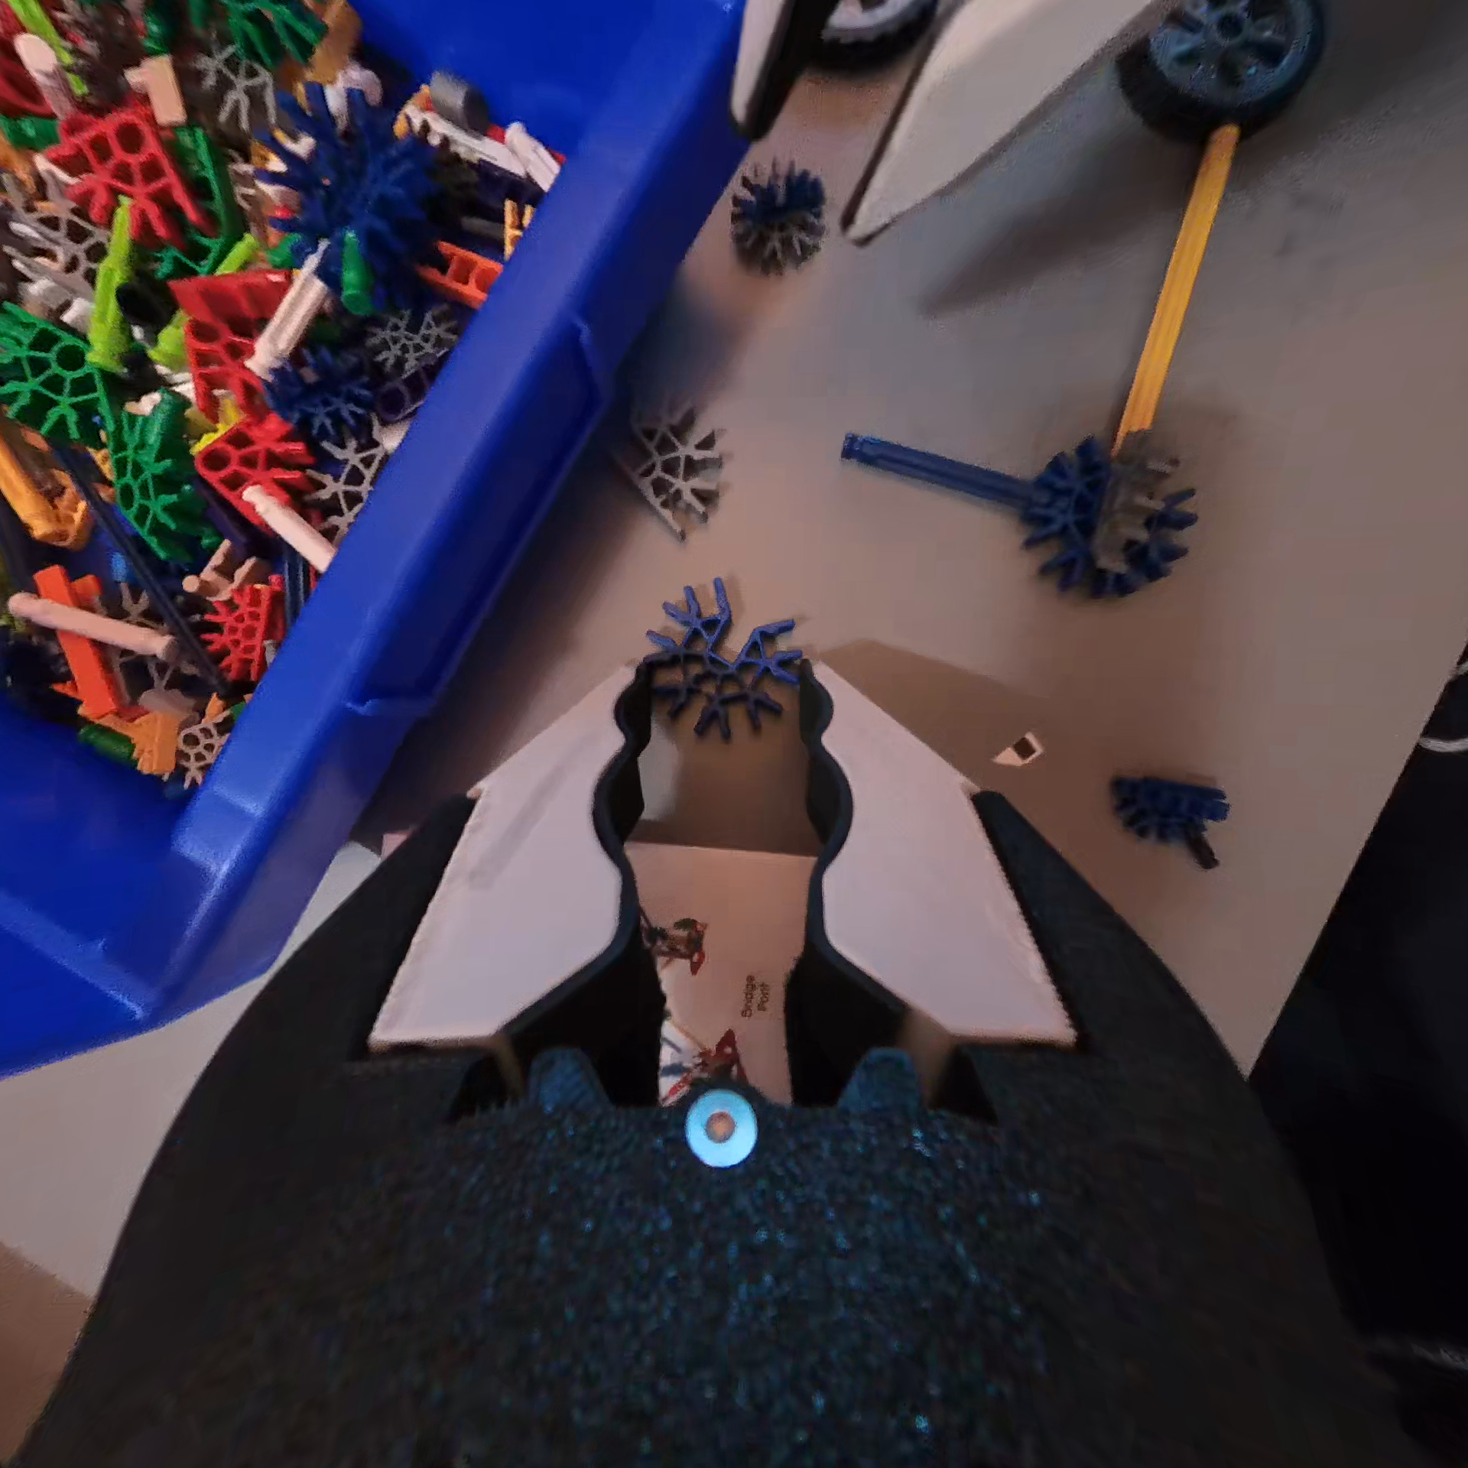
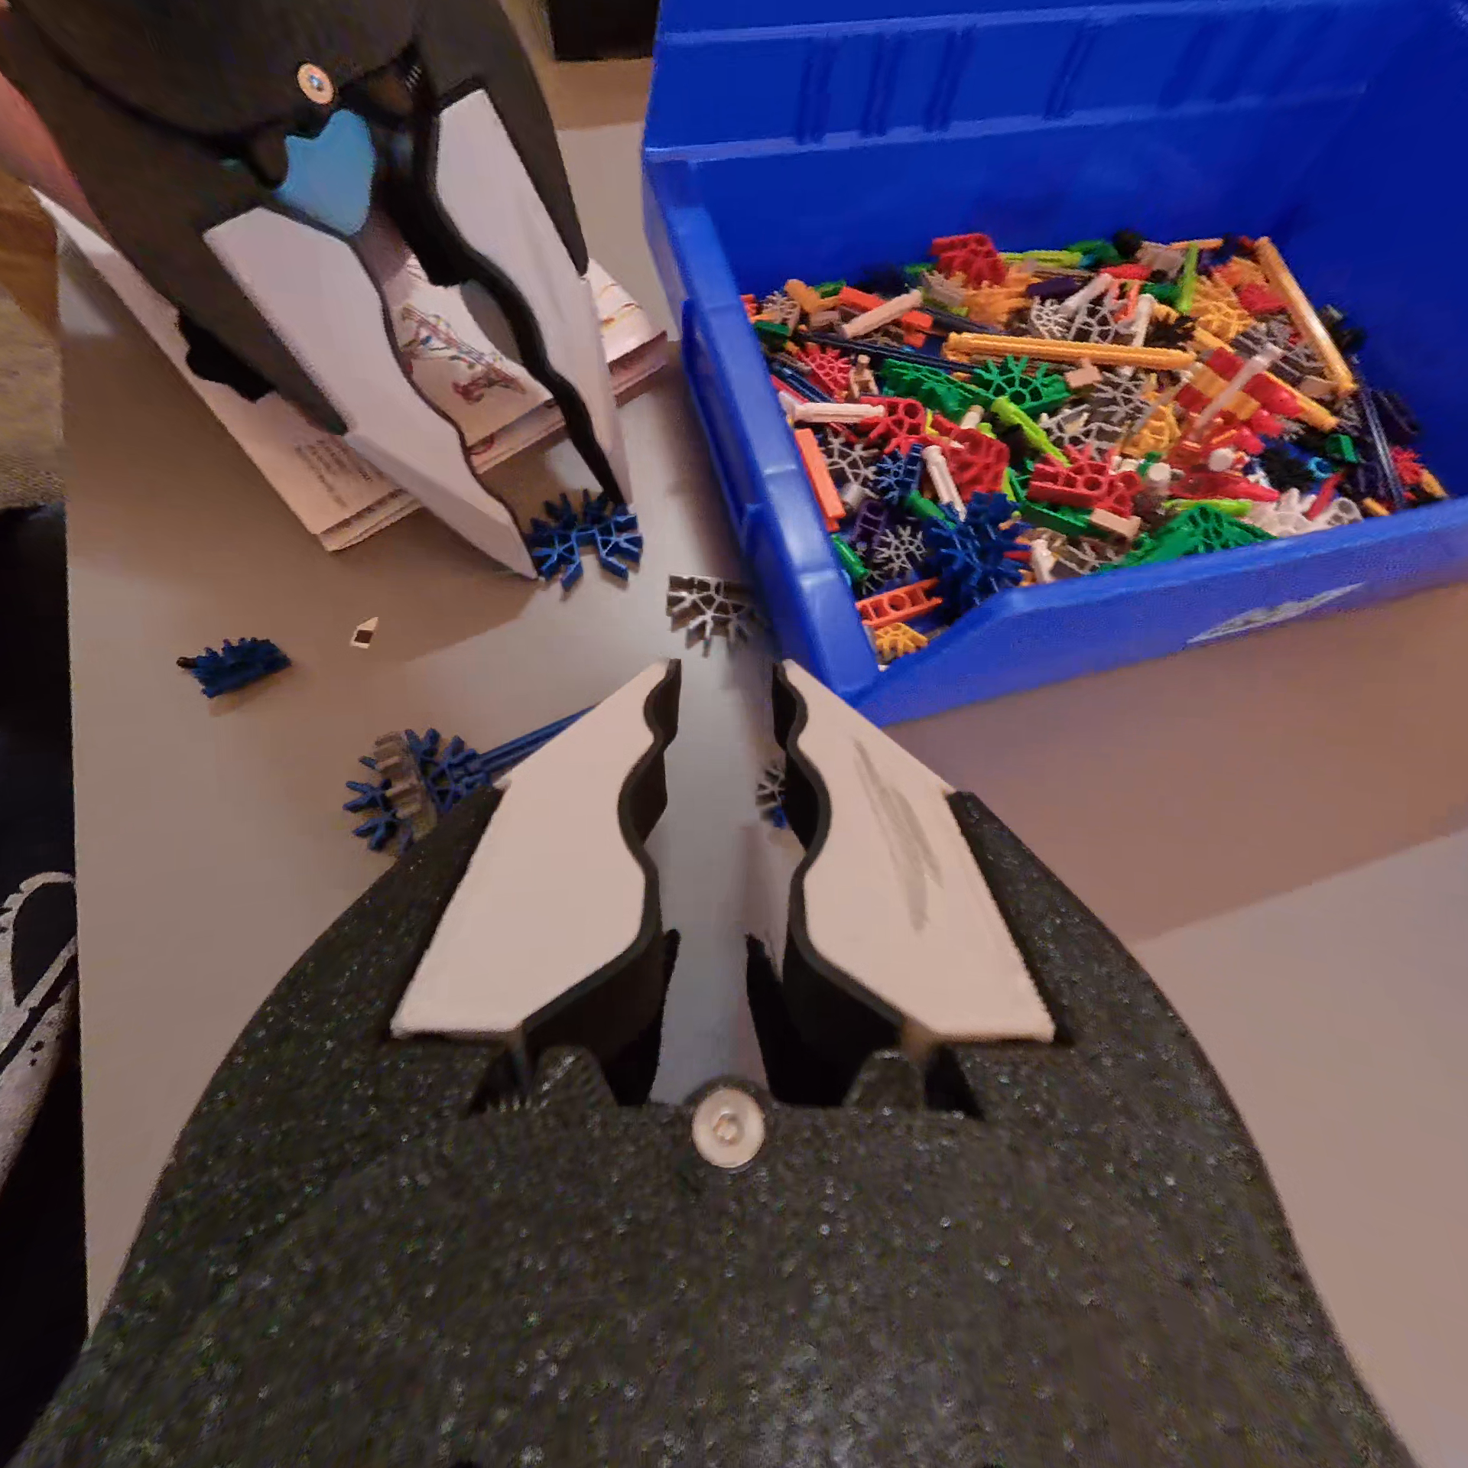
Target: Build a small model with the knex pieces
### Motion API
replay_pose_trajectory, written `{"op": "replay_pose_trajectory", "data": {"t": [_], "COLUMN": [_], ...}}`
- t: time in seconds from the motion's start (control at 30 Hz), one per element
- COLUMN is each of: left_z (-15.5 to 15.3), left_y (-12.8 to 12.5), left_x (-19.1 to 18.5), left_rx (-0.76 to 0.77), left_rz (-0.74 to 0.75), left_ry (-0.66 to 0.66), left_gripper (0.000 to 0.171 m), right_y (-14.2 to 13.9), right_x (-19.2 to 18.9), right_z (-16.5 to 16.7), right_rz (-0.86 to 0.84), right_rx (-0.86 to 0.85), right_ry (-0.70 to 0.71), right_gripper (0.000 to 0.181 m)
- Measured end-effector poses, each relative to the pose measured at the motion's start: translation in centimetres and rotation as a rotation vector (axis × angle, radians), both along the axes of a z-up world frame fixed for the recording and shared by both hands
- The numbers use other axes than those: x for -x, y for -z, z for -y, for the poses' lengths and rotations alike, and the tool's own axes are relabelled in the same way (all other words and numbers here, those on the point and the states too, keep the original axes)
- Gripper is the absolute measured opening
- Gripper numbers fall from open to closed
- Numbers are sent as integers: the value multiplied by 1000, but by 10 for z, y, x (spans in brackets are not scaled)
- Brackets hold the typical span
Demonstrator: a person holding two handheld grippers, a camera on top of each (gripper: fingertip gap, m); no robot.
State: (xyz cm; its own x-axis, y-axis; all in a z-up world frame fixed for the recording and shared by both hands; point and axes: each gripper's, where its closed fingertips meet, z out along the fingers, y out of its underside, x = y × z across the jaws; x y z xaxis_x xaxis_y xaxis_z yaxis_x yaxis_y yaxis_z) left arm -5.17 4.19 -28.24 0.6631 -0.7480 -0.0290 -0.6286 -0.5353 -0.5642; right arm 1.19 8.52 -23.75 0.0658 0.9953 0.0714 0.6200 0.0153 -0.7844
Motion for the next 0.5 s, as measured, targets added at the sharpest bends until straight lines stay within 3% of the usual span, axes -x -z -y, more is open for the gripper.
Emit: {"op": "replay_pose_trajectory", "data": {"t": [0.17, 0.23, 0.5], "left_z": [-10, -17, -38], "left_y": [-12, -16, 0], "left_x": [-11, -16, -35], "left_rx": [-32, -48, -24], "left_rz": [-11, 2, 11], "left_ry": [13, 11, -38], "left_gripper": [53, 51, 18], "right_y": [-1, -2, -12], "right_x": [0, 0, -1], "right_z": [-3, -5, -9], "right_rz": [-6, -14, -61], "right_rx": [-10, -18, -13], "right_ry": [11, 19, 42], "right_gripper": [22, 22, 21]}}
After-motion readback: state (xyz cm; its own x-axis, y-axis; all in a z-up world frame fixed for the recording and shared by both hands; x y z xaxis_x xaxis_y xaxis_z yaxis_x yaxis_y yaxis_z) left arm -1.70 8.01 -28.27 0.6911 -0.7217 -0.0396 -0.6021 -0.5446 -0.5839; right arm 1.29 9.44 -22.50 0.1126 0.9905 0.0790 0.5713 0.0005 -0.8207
